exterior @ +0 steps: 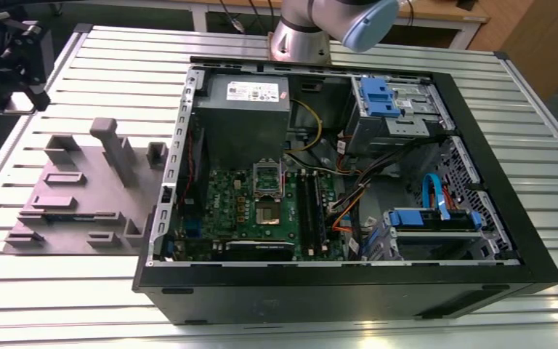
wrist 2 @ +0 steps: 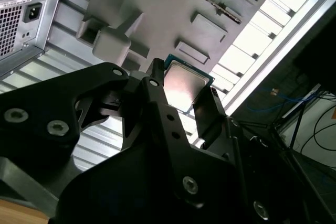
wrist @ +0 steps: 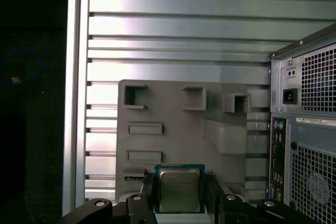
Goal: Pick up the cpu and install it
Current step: 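Pick up the cpu and move it towards the insertion slot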
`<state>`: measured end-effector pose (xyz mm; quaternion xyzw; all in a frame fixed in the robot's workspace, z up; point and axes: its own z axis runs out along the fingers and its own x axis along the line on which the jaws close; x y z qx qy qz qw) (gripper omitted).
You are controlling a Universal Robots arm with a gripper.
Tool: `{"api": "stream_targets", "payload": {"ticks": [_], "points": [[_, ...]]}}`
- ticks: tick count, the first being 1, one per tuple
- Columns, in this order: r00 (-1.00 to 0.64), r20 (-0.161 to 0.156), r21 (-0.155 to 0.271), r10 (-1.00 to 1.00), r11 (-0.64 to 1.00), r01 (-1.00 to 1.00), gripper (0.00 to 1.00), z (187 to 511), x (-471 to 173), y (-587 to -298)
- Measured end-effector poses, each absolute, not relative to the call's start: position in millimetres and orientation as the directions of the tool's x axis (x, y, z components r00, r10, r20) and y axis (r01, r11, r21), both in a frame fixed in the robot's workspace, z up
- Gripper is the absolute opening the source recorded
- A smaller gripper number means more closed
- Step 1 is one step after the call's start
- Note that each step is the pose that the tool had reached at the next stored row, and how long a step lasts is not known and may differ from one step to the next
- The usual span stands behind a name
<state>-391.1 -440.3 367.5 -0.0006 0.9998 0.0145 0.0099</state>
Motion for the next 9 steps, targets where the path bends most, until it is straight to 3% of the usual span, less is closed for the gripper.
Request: {"api": "stream_targets", "payload": {"ticks": [9], "points": [[-1.000, -0.020, 0.029, -0.001, 1.000, -0.002, 0.47, 367, -377, -440]]}}
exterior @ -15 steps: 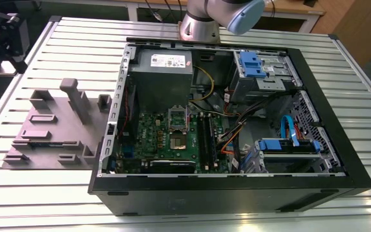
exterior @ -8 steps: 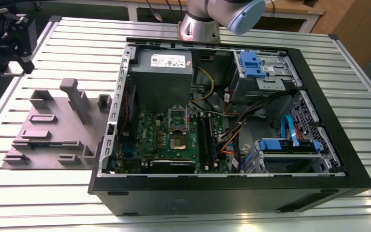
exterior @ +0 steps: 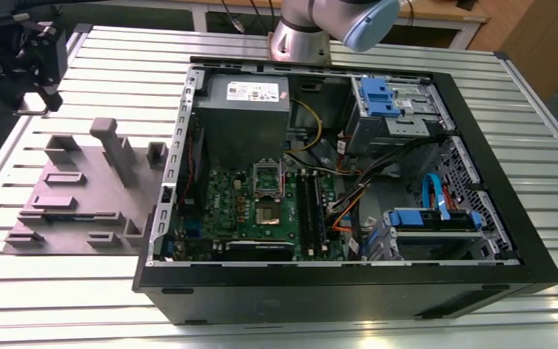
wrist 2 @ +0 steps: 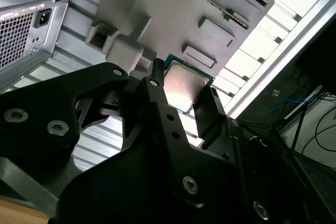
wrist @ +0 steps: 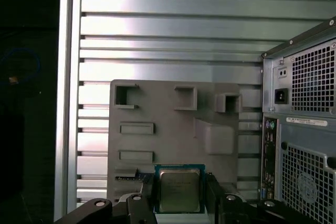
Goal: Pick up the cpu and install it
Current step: 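Pick up the cpu and move it towards the insertion slot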
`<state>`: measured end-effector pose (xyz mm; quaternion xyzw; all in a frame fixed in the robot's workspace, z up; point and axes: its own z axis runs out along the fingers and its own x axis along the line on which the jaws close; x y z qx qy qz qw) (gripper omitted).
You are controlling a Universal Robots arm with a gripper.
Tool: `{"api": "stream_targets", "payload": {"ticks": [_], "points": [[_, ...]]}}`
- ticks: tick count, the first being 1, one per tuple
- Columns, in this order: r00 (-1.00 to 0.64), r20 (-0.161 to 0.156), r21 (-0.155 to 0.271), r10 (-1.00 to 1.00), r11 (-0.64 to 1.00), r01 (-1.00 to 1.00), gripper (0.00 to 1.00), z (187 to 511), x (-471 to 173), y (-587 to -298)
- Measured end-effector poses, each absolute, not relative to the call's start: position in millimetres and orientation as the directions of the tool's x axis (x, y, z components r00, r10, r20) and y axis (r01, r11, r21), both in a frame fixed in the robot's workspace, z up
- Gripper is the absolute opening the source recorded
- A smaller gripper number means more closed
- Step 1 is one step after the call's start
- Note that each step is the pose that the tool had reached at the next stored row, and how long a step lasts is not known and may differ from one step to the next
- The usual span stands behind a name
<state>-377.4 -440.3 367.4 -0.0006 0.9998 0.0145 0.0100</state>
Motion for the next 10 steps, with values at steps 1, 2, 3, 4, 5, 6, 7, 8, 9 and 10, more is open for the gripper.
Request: {"api": "stream_targets", "payload": {"ticks": [1, 2, 3, 4, 5, 6, 7, 8, 9, 10], "points": [[-1.000, -0.020, 0.029, -0.001, 1.000, -0.002, 0.47, 367, -376, -440], [-1.000, -0.020, 0.029, -0.001, 1.000, -0.002, 0.47, 367, -375, -440], [-1.000, -0.020, 0.029, -0.001, 1.000, -0.002, 0.47, 367, -373, -440], [-1.000, -0.020, 0.029, -0.001, 1.000, -0.002, 0.47, 367, -372, -440], [-1.000, -0.020, 0.029, -0.001, 1.000, -0.002, 0.47, 367, -371, -440], [-1.000, -0.020, 0.029, -0.001, 1.000, -0.002, 0.47, 367, -369, -440], [-1.000, -0.020, 0.029, -0.001, 1.000, -0.002, 0.47, 367, -368, -440], [-1.000, -0.020, 0.029, -0.001, 1.000, -0.002, 0.47, 367, -367, -440], [-1.000, -0.020, 0.029, -0.001, 1.000, -0.002, 0.47, 367, -365, -440], [-1.000, -0.020, 0.029, -0.001, 1.000, -0.002, 0.47, 367, -364, -440]]}}
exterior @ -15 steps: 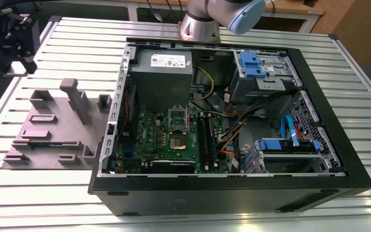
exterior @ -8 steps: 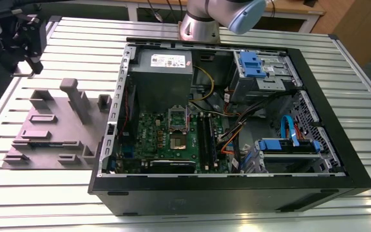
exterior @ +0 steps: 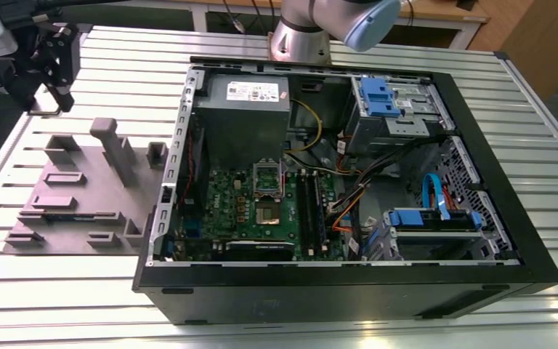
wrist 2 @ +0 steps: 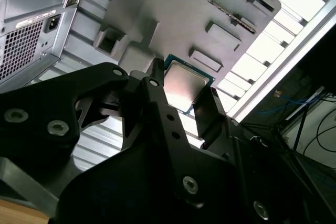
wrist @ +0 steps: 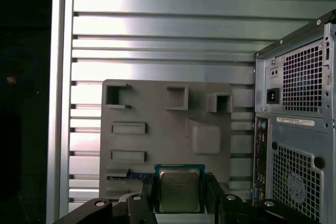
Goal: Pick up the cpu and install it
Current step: 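Pick up the cpu and move it towards the insertion slot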
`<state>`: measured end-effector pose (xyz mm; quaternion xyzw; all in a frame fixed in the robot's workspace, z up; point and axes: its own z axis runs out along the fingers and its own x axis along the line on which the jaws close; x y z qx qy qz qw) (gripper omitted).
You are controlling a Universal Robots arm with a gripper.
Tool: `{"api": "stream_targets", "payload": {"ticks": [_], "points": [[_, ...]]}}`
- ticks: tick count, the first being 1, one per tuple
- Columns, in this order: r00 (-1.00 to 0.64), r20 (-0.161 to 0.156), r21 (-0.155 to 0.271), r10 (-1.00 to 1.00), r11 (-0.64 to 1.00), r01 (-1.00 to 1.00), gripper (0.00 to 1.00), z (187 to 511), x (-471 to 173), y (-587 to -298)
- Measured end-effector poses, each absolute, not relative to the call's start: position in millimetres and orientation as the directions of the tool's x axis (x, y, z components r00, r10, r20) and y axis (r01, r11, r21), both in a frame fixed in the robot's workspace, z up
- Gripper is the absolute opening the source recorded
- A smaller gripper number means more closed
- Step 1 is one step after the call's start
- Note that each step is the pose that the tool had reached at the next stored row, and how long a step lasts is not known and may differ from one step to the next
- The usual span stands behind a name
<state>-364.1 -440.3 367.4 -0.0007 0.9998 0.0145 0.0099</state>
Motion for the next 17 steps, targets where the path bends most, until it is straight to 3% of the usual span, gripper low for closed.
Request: {"api": "stream_targets", "payload": {"ticks": [17], "points": [[-1.000, -0.020, 0.029, -0.001, 1.000, -0.002, 0.47, 367, -331, -440]]}}
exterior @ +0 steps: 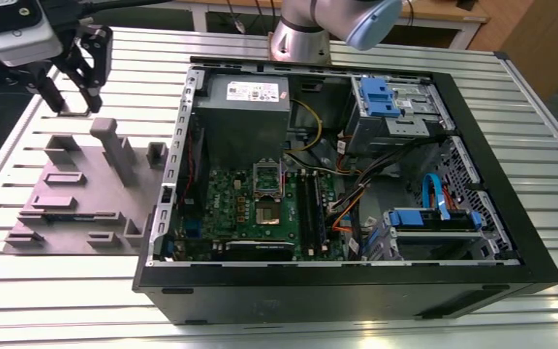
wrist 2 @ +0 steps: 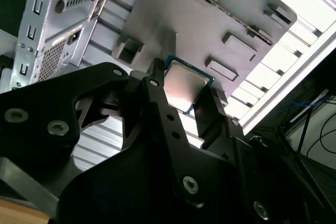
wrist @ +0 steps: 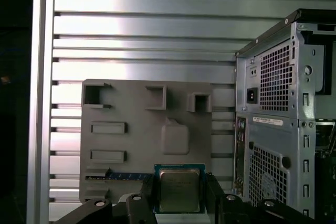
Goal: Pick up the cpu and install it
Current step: 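Pick up the cpu and move it towards the insertion slot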
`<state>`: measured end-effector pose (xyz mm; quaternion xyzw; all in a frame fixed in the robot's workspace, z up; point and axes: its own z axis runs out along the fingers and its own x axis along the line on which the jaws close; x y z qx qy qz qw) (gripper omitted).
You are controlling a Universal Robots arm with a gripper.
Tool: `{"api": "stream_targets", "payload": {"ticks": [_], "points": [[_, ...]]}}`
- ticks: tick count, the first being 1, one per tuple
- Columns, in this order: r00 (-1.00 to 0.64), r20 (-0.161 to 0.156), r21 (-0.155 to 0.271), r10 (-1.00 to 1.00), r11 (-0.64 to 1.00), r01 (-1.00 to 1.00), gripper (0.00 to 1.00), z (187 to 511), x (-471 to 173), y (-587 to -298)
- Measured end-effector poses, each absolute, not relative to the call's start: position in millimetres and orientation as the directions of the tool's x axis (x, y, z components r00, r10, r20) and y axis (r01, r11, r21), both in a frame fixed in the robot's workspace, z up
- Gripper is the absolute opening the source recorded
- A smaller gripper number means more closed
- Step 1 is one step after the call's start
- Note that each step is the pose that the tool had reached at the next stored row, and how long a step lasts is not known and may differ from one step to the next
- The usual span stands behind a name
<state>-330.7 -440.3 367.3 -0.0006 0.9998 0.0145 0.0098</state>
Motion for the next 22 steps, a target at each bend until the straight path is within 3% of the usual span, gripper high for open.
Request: {"api": "stream_targets", "payload": {"ticks": [22], "points": [[-1.000, -0.020, 0.029, -0.001, 1.000, -0.002, 0.47, 367, -287, -440]]}}
